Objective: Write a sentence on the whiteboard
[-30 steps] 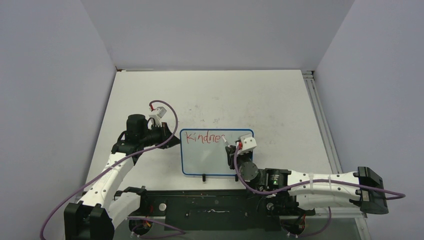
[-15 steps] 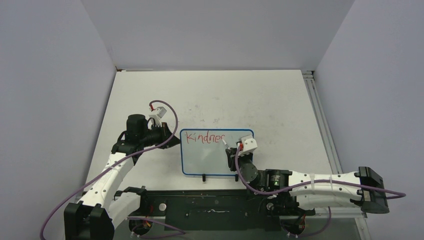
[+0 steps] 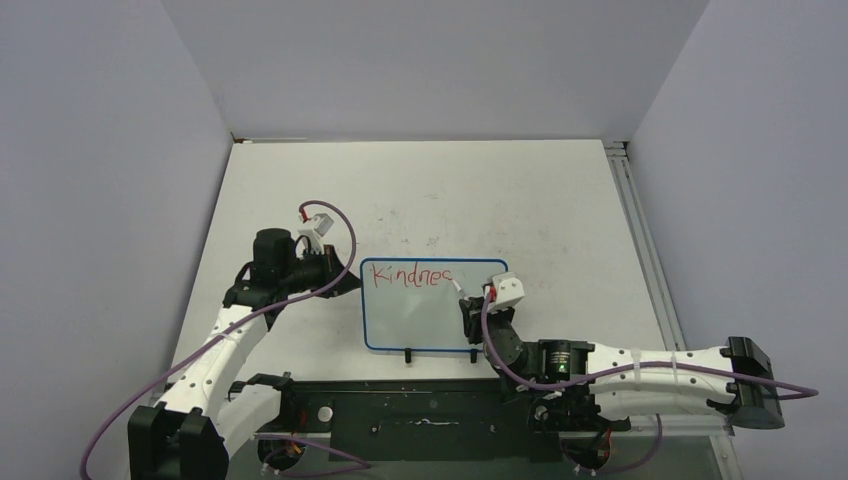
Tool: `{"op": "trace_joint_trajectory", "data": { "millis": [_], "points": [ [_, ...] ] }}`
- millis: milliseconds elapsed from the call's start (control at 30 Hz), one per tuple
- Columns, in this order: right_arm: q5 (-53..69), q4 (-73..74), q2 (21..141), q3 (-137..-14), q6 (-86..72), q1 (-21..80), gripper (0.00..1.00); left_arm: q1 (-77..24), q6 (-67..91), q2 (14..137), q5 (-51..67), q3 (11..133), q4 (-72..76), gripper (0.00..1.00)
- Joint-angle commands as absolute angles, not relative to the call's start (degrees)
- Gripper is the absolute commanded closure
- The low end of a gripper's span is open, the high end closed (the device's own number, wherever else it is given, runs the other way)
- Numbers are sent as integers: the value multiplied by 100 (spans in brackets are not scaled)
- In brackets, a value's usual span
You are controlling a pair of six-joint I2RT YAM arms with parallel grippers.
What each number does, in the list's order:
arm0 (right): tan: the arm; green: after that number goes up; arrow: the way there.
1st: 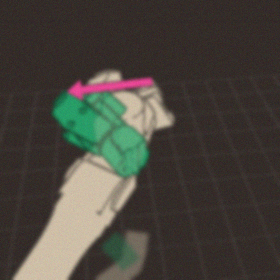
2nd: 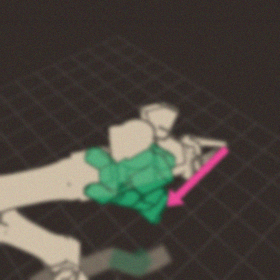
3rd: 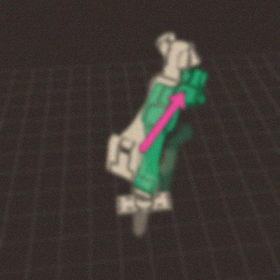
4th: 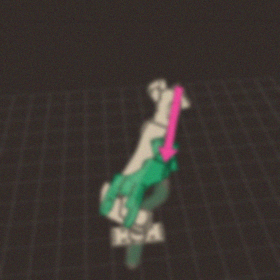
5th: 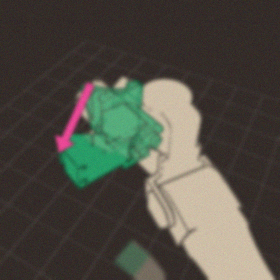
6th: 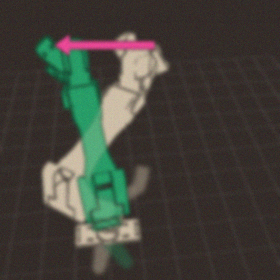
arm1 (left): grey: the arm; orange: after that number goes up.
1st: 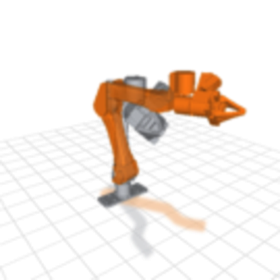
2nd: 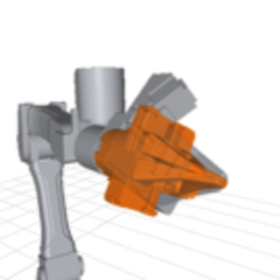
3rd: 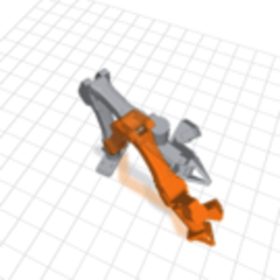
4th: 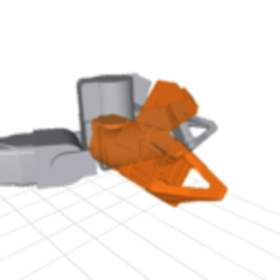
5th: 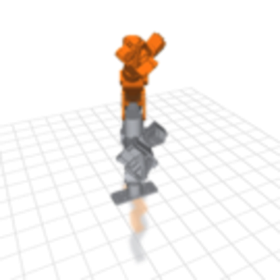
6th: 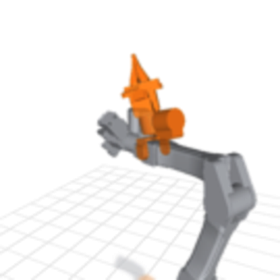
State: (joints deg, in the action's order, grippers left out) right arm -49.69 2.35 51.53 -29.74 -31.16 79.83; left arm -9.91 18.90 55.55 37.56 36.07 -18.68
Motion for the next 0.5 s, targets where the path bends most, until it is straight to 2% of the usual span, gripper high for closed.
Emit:
{"op": "trace_joint_trajectory", "data": {
  "millis": [0, 467],
  "points": [
    [-5186, 602, 5162, -2951, -3281, 8037, 95, -1062, 1881, 5489, 3960, 3823, -1786, 100],
    [-5112, 171, 5325, -2870, -3147, 8165, 95, -1063, 1887, 5484, 3954, 3822, -1784, 100]
  ]
}}
